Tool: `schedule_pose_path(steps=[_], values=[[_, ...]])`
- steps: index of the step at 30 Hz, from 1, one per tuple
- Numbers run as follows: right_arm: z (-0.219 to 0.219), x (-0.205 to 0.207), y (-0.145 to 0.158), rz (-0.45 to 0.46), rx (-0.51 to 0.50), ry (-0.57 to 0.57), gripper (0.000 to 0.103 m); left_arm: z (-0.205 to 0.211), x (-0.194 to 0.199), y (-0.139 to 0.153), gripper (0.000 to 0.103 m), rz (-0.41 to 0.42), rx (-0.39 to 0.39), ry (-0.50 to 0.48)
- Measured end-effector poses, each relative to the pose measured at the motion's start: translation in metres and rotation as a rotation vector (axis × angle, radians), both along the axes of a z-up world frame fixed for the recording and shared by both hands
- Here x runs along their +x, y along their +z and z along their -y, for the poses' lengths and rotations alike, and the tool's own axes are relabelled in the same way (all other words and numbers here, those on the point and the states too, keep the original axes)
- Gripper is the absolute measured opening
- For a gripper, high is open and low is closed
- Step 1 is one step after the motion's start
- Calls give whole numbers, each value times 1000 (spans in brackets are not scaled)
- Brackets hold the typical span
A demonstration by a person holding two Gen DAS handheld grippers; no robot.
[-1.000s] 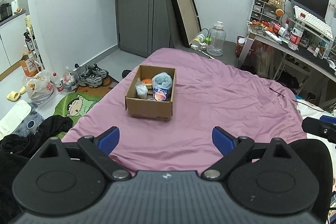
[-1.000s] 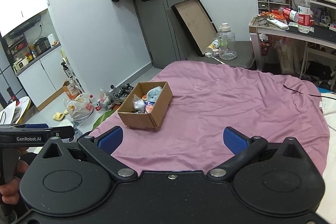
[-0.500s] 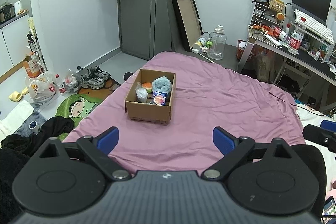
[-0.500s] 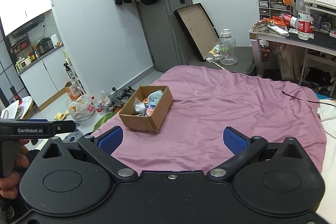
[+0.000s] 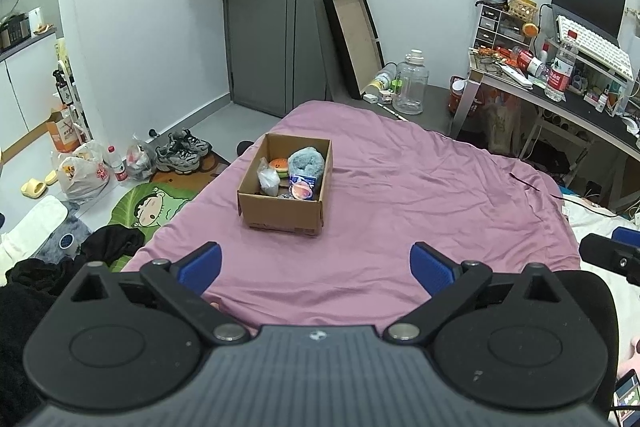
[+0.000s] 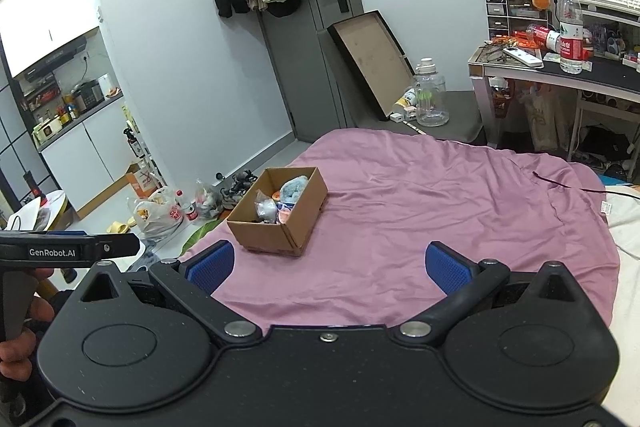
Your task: Organize soft objects
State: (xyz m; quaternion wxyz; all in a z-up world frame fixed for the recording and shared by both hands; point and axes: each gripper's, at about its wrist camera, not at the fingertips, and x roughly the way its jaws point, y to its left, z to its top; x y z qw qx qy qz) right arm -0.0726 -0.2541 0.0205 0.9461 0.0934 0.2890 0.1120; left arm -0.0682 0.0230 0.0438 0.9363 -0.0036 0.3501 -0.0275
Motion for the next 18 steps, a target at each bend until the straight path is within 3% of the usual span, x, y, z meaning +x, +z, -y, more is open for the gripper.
schedule_pose_path(steps=[18], values=[[11,-11,-3,12,15,12,103,14,-16,2,103,25,8,14]])
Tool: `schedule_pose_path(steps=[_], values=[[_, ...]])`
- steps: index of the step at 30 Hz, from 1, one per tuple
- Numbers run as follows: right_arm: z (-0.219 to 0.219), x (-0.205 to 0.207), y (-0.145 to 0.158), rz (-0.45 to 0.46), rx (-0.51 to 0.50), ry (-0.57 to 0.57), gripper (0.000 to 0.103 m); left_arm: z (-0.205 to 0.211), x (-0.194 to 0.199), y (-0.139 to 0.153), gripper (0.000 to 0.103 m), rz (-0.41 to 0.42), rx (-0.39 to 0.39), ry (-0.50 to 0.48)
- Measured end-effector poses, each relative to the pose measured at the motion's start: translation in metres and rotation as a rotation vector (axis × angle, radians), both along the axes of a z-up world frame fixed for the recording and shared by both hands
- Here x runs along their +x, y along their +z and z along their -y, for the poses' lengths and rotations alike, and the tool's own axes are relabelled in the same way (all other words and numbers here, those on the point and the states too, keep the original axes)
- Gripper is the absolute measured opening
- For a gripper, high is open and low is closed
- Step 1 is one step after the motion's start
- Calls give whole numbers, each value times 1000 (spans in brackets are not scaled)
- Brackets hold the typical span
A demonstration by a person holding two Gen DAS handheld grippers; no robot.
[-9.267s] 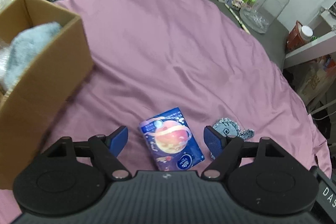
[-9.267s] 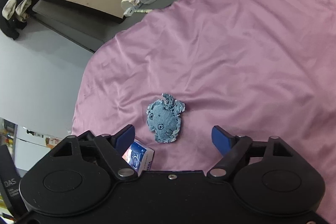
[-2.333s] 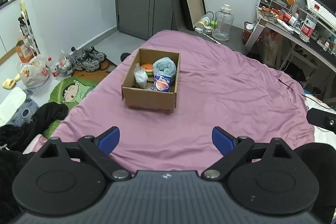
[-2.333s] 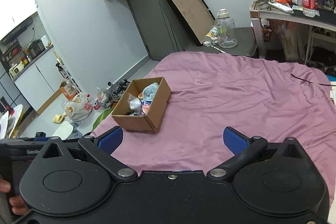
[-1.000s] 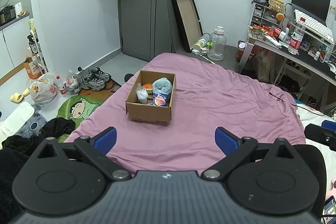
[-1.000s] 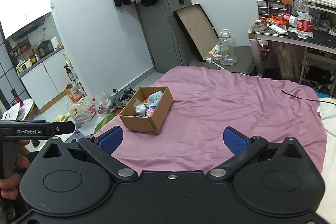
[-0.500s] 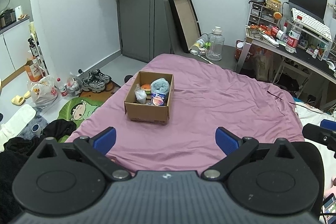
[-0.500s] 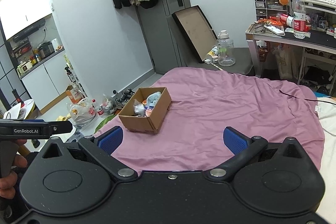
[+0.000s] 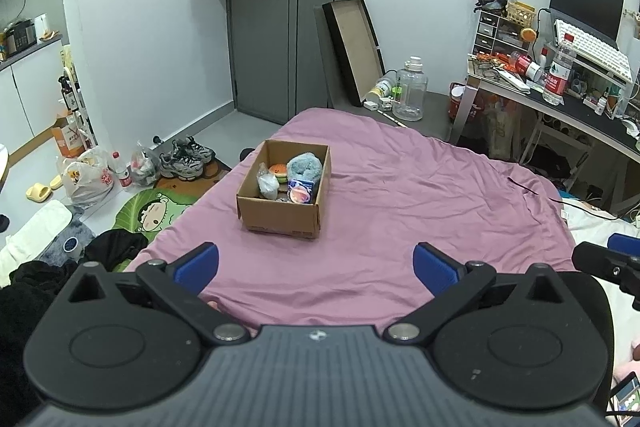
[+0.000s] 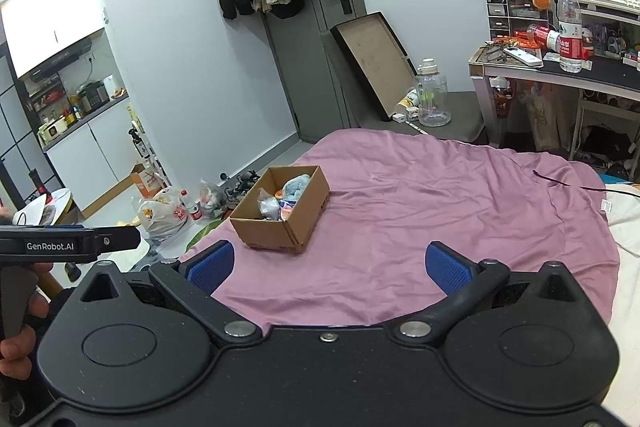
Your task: Organize soft objects
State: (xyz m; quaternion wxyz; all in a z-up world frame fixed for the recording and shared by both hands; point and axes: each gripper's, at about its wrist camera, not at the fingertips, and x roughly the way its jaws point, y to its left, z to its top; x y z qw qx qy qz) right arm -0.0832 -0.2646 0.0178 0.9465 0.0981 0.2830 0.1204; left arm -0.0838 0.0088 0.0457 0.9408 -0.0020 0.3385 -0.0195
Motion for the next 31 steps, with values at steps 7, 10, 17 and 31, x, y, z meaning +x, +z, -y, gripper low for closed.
schedule_pose_path(steps=[7,10,17,31], values=[[3,-1,0,2,4,0,103,5,-6,0,103,1,9,-6],[4,-3,-1,2,3,-4,103,5,-7,-1,103,0,9,-5],[7,-8,-2,7,4,-10,103,7,-10,-2,103,-3,12,-6],[9,-8,-4,8,9,-11,103,7,-12,-4,103,1,17,9]])
